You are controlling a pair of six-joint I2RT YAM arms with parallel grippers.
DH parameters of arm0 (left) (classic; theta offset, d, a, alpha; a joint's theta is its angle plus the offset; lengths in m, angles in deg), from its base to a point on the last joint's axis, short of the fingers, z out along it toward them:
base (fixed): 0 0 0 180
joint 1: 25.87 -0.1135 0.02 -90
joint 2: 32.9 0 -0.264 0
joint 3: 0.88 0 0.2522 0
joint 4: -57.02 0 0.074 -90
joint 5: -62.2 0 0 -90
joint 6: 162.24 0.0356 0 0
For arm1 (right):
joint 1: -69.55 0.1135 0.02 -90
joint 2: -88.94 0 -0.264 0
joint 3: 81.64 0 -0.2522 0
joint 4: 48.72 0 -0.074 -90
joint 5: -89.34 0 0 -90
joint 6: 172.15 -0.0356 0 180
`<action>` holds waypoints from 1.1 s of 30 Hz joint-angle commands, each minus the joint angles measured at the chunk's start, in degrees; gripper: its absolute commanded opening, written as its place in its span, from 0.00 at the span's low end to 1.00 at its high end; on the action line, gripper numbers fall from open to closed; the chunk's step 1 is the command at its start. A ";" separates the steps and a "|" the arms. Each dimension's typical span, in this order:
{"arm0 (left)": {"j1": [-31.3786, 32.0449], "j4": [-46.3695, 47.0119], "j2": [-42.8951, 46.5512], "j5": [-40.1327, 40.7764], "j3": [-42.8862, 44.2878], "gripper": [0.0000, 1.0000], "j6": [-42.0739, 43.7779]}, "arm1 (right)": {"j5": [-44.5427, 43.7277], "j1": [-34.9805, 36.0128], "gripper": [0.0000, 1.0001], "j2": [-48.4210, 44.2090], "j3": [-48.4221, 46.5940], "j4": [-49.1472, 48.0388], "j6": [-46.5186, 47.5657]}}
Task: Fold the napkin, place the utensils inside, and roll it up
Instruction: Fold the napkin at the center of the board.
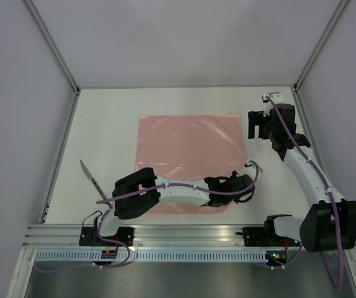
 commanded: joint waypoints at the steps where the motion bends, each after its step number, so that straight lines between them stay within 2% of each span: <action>1: -5.16 2.65 7.65 -3.26 -4.22 0.02 -4.34 | -1.12 0.01 0.98 -0.14 -1.36 0.50 0.55; 10: -22.82 1.95 18.64 -12.22 -14.42 0.02 -10.58 | -1.03 0.01 0.98 0.04 -1.27 0.50 0.64; 11: -26.06 1.08 19.16 -13.62 -14.78 0.02 -11.02 | -1.03 0.01 0.98 0.04 -1.27 0.50 0.64; 14: -30.39 -0.51 20.13 -15.39 -14.96 0.02 -11.11 | -0.94 0.01 0.98 0.30 -1.18 0.41 0.73; 21: -42.33 -4.99 19.70 -20.14 -13.21 0.02 -10.85 | -1.03 -0.08 0.98 0.56 -1.10 0.41 0.99; 33: -53.42 -11.85 15.74 -23.48 -3.54 0.02 -8.56 | -0.94 0.01 0.98 0.65 -0.92 0.41 1.25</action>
